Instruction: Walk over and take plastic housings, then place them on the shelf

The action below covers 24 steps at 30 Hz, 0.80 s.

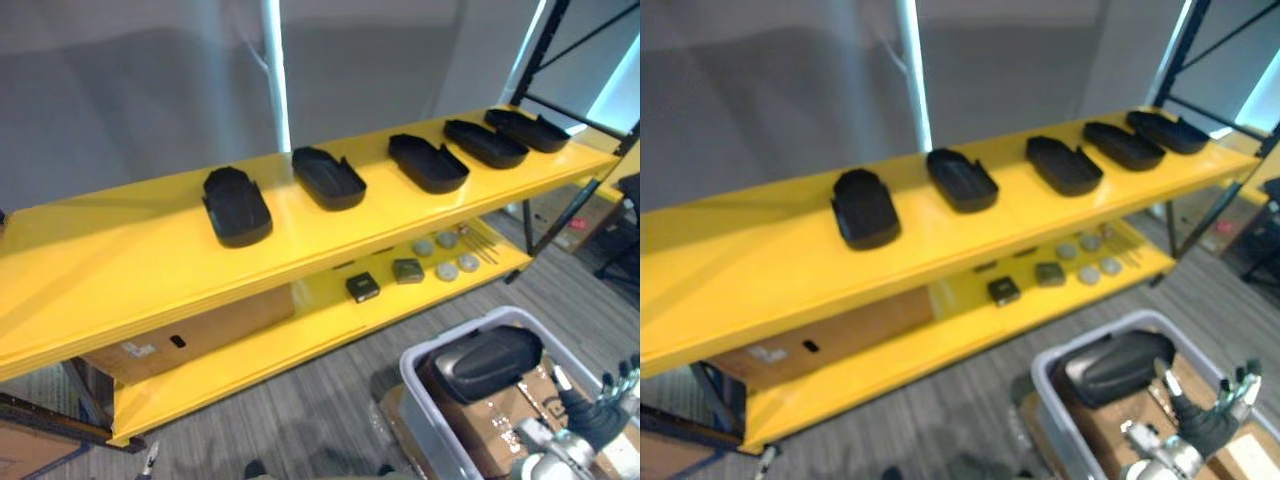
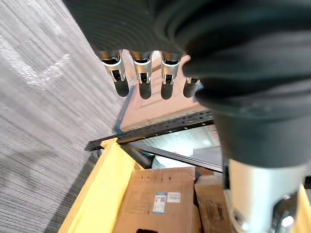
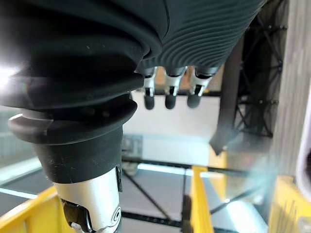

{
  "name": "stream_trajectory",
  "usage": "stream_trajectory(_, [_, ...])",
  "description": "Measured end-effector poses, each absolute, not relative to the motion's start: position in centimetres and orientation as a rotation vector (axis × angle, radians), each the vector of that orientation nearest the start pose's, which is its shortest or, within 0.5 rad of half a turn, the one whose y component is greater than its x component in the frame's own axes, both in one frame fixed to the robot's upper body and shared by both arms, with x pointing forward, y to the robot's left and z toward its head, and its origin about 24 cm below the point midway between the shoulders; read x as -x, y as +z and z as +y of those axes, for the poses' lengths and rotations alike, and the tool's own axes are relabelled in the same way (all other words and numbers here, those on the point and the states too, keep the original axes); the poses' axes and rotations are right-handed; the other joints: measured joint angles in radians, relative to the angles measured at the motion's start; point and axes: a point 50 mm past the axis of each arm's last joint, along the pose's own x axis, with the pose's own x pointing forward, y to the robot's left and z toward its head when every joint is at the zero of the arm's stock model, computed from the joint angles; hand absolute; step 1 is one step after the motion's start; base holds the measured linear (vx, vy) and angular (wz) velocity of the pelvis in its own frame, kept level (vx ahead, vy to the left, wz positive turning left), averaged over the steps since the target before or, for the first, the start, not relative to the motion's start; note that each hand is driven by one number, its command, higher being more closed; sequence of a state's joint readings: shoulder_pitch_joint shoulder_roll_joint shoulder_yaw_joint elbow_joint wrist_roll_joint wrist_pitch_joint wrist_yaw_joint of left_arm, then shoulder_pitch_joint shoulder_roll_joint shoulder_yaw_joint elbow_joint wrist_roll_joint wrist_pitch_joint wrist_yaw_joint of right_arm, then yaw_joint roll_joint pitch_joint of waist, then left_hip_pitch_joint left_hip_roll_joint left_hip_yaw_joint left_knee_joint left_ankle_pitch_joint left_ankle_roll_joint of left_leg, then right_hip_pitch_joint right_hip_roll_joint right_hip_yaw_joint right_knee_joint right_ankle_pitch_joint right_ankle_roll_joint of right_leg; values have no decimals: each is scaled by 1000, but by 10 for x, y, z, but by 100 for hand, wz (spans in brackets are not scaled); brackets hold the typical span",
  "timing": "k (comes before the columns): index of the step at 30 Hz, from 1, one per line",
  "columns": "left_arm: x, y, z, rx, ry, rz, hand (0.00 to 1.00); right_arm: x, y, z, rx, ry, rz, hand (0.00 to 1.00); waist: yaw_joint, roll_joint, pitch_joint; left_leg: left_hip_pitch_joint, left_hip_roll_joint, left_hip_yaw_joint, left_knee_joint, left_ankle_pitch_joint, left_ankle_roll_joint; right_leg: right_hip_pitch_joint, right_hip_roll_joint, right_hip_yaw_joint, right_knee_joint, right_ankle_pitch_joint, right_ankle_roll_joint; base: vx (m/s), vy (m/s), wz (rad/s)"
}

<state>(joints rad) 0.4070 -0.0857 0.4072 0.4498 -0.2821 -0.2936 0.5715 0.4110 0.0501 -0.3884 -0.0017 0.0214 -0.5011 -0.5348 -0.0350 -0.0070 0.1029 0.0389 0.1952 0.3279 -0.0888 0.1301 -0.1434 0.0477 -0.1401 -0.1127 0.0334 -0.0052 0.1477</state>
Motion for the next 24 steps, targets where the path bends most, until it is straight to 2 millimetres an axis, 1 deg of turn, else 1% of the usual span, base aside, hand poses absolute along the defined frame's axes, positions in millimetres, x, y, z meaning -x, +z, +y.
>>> stream_trajectory(1, [-58,-95,253,131,1204,560,0,-113,14,-272,104,-1037,-130,0,-6,3,-13,-7,0,2,0,0,0,-15,0,3,-1,0,0,42,-3,-3])
stream_trajectory(2, [-61,-96,251,131,1180,557,0,-113,14,-272,104,-1041,-129,0,-6,4,-12,-7,0,6,0,0,0,-17,1,7,-1,0,0,54,-1,-15])
stream_trajectory(3, [-69,-96,246,129,1105,554,0,-114,13,-272,109,-1048,-125,0,-7,-1,-9,-5,1,16,0,0,0,-24,2,21,-1,1,-1,56,3,-26])
stream_trajectory(4, [-78,-97,240,92,995,560,0,-113,13,-273,115,-1061,-119,0,-9,-1,-9,-2,2,34,0,-1,0,-35,5,44,1,3,-1,39,4,-34])
stream_trajectory(5, [-82,-98,237,67,944,565,0,-115,14,-274,116,-1067,-118,0,-10,-2,-9,0,3,45,0,-4,-1,-43,7,59,2,4,-2,54,7,-57])
stream_trajectory(7, [-92,-105,224,16,802,605,0,-119,16,-277,135,-1076,-118,0,-14,-10,-4,32,11,127,1,-16,-10,-68,19,136,-2,24,-5,77,8,-93])
stream_trajectory(8, [-92,-108,221,12,782,620,0,-118,16,-279,143,-1074,-113,0,-20,-13,-3,45,13,151,1,-22,-16,-70,23,157,-7,29,-5,88,7,-111])
stream_trajectory(10, [-90,-117,214,6,740,681,0,-112,15,-283,179,-1074,-94,0,-58,-27,2,98,22,239,1,-43,-32,-77,43,238,-12,45,-5,97,9,-112])
stream_trajectory(11, [-90,-118,213,6,734,690,0,-109,15,-285,190,-1075,-86,0,-65,-30,2,105,24,262,1,-47,-34,-81,48,257,-12,49,-6,99,7,-98])
stream_trajectory(14, [-94,-122,208,8,716,710,0,-89,13,-295,236,-1095,-51,0,-119,-46,20,142,27,327,3,-61,-41,-83,62,313,-17,56,-5,74,0,-59])
stream_trajectory(16, [-96,-124,206,5,717,723,0,-76,12,-298,261,-1101,-29,0,-137,-53,24,153,26,345,6,-70,-45,-81,62,328,-17,56,-5,27,11,-28])
stream_trajectory(17, [-98,-124,206,0,719,721,0,-72,11,-297,255,-1093,-27,0,-144,-58,23,156,26,343,18,-82,-40,-81,64,332,-15,55,-4,26,24,-18])
stream_trajectory(18, [-99,-123,205,3,725,717,0,-76,12,-295,247,-1064,-41,0,-137,-70,30,146,33,328,79,-116,-40,-81,60,345,-12,55,-4,3,31,-22])
stream_trajectory(19, [-99,-123,205,5,731,718,0,-81,13,-292,239,-1039,-61,0,-128,-72,35,134,38,296,126,-150,-42,-83,61,361,-9,55,-3,-40,63,-64])
stream_trajectory(20, [-96,-124,203,32,762,729,0,-98,19,-289,229,-973,-121,0,-105,-58,50,94,44,126,240,-257,-13,-92,74,401,-7,59,3,-79,113,-107])
stream_trajectory(21, [-93,-126,202,65,803,743,0,-121,29,-287,224,-896,-191,0,-82,-34,68,45,42,-24,340,-358,-22,-109,96,450,-3,66,13,-82,147,-113])
stream_trajectory(22, [-91,-126,203,76,823,748,0,-132,33,-284,212,-865,-221,0,-73,-26,72,24,32,-70,382,-396,-6,-119,99,471,1,66,14,-103,221,-104])
stream_trajectory(23, [-88,-126,206,94,871,754,0,-150,39,-281,197,-810,-267,0,-58,-14,77,-13,-5,-182,448,-460,11,-143,101,506,10,70,20,-137,285,-78])
stream_trajectory(24, [-83,-126,212,94,920,761,0,-168,43,-275,177,-753,-293,0,-43,-11,80,-48,-39,-237,508,-506,29,-161,95,529,14,74,30,-191,360,-65])
